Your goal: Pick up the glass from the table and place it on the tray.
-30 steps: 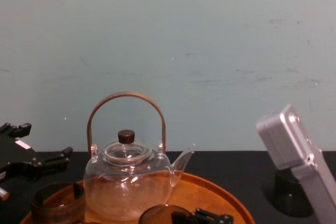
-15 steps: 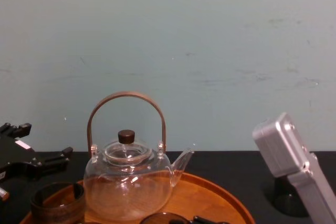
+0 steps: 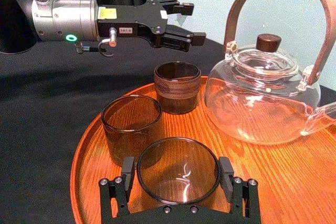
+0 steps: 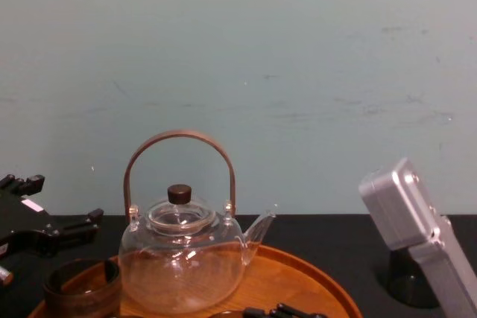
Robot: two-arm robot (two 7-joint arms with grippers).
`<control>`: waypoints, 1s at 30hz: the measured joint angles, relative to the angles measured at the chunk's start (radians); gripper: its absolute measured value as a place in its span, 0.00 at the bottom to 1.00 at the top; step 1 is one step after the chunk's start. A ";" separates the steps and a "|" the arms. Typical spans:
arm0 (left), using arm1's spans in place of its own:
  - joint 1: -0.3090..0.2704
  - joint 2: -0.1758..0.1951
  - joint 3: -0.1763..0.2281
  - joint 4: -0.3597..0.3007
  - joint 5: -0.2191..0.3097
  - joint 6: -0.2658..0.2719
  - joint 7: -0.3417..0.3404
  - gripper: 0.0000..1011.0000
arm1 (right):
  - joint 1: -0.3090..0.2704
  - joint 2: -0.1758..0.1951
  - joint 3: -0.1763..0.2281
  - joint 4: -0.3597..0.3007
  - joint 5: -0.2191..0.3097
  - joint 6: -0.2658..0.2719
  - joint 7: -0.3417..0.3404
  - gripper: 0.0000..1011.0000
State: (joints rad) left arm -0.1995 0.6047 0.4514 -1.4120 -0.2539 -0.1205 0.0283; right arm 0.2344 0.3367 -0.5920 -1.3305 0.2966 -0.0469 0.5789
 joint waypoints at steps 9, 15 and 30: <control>0.000 0.000 0.000 0.000 0.000 0.000 0.000 0.99 | -0.001 0.000 0.001 -0.001 0.000 0.000 -0.001 0.99; 0.000 0.000 0.000 0.000 0.000 0.000 0.000 0.99 | -0.009 0.007 0.011 -0.015 0.012 -0.005 -0.001 0.99; 0.000 0.000 0.000 0.000 0.000 0.000 0.000 0.99 | -0.073 0.069 0.083 -0.146 0.074 -0.028 -0.022 0.99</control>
State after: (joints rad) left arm -0.1995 0.6047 0.4514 -1.4120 -0.2539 -0.1205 0.0282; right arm 0.1610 0.4061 -0.5094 -1.4762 0.3707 -0.0747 0.5565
